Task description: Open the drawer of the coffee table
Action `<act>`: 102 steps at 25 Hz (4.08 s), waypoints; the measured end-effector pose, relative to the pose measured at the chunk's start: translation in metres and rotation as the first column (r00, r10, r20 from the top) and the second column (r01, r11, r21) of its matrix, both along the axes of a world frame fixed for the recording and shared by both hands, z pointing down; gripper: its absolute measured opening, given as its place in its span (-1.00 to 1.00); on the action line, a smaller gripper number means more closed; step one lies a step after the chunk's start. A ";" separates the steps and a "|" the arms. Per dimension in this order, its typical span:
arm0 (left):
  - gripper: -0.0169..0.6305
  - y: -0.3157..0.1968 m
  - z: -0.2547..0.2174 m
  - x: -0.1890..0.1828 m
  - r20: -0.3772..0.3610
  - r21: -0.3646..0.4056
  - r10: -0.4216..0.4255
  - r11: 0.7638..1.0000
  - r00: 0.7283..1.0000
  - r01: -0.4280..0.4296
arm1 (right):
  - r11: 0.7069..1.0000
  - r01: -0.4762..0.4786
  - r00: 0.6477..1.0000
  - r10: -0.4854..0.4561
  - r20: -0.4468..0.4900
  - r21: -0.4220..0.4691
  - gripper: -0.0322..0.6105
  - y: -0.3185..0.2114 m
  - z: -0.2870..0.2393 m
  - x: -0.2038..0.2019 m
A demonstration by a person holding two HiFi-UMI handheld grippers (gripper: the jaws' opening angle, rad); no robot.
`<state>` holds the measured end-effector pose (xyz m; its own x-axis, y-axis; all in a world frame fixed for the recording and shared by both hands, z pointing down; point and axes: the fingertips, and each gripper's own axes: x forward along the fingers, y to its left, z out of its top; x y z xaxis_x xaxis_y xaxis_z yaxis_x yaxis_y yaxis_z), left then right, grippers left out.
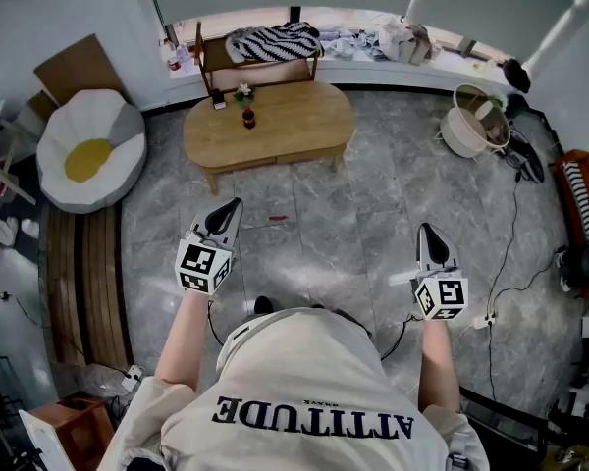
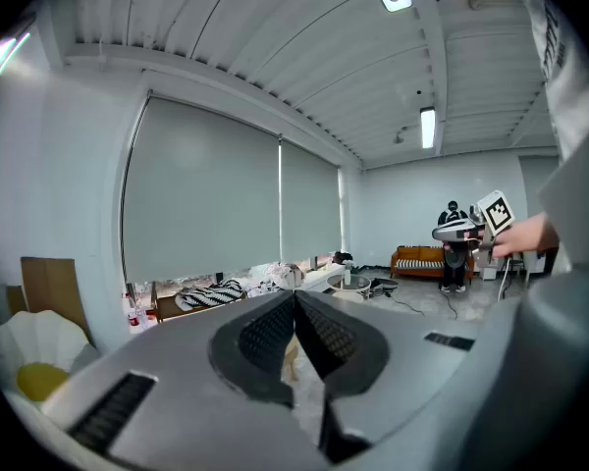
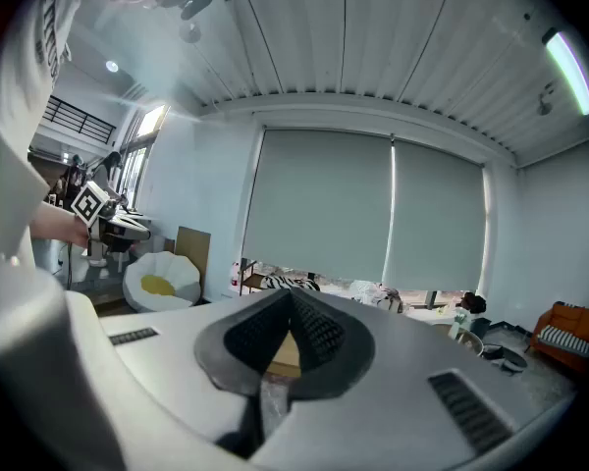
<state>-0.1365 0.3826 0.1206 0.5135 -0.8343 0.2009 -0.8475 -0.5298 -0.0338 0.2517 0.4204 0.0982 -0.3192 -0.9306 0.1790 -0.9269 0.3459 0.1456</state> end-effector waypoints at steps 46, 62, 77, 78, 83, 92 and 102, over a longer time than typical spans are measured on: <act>-0.88 0.010 0.020 -0.089 -0.007 -0.035 0.088 0.996 0.996 -0.088 | 0.997 -0.061 0.997 0.063 0.037 -0.049 -0.84 0.028 0.018 -0.105; -0.88 0.004 0.030 -0.110 -0.020 -0.063 0.089 0.994 0.996 -0.090 | 0.996 -0.044 0.999 0.046 0.024 -0.081 -0.84 0.023 0.024 -0.130; -0.88 -0.054 0.036 -0.089 0.016 -0.075 0.040 0.996 0.999 -0.038 | 0.995 0.017 0.998 -0.011 0.062 -0.100 -0.84 -0.057 0.044 -0.109; -0.88 -0.060 0.036 -0.086 0.016 -0.078 0.035 0.996 0.999 -0.033 | 0.994 0.020 0.998 -0.013 0.062 -0.103 -0.84 -0.064 0.045 -0.106; -0.88 -0.094 0.037 -0.067 0.018 -0.084 0.019 0.996 1.000 -0.017 | 0.993 0.034 0.997 -0.026 0.070 -0.110 -0.84 -0.105 0.049 -0.086; -0.88 -0.154 0.035 -0.029 0.031 -0.082 -0.010 0.997 0.999 0.012 | 0.991 0.078 0.995 -0.070 0.076 -0.111 -0.83 -0.183 0.050 -0.053; -0.88 -0.208 0.040 0.020 0.039 -0.081 -0.056 0.995 0.998 0.059 | 0.982 0.140 0.988 -0.131 0.077 -0.124 -0.83 -0.254 0.063 -0.012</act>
